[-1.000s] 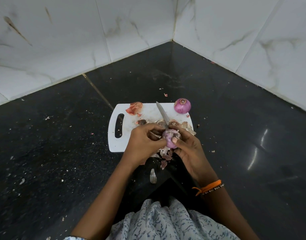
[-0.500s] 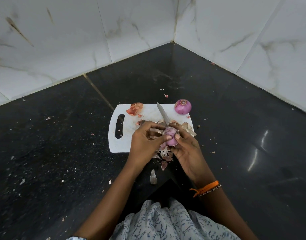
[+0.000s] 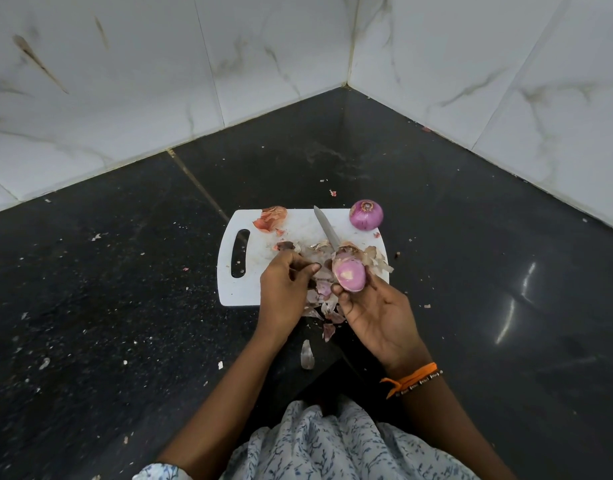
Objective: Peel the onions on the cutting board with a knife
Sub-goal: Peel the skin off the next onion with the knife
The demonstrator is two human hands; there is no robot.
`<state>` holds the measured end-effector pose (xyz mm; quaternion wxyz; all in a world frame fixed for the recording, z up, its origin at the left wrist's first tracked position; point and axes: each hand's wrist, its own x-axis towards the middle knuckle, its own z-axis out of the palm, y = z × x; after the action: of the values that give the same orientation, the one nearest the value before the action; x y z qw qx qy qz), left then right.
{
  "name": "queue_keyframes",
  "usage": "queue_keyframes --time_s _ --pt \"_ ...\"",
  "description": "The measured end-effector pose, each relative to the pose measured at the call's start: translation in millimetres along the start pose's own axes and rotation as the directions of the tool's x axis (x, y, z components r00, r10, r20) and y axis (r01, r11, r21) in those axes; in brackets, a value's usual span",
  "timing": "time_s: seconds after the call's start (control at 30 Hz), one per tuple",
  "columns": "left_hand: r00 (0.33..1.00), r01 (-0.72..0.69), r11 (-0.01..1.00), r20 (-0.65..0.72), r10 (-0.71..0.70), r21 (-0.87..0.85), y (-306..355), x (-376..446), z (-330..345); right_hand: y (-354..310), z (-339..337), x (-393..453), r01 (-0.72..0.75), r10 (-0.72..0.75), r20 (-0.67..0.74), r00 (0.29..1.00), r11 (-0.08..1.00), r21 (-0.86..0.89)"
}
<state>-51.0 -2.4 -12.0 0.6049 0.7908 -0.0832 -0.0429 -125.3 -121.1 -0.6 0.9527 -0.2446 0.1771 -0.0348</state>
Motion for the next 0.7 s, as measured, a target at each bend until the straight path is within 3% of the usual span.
queue_keyframes --time_s 0.2,0.37,0.53,0.7 --pt "0.999 -0.033 0.998 0.034 0.035 -0.055 3 -2 -4 -3 0 0 -0.007 0.006 0.034 0.999 1.0 0.017" --pt "0.998 -0.02 0.988 0.056 0.028 -0.15 11 -2 -7 -1 -1 3 -0.011 0.011 -0.029 1.0 1.0 0.019" --pt "0.988 -0.01 0.988 0.148 0.033 -0.156 16 -7 -6 -2 -1 5 -0.013 0.013 0.018 1.0 0.999 0.036" --pt "0.977 -0.059 0.991 0.198 0.082 -0.119 19 -8 -3 -2 -1 6 0.045 -0.048 -0.026 0.999 0.994 -0.096"
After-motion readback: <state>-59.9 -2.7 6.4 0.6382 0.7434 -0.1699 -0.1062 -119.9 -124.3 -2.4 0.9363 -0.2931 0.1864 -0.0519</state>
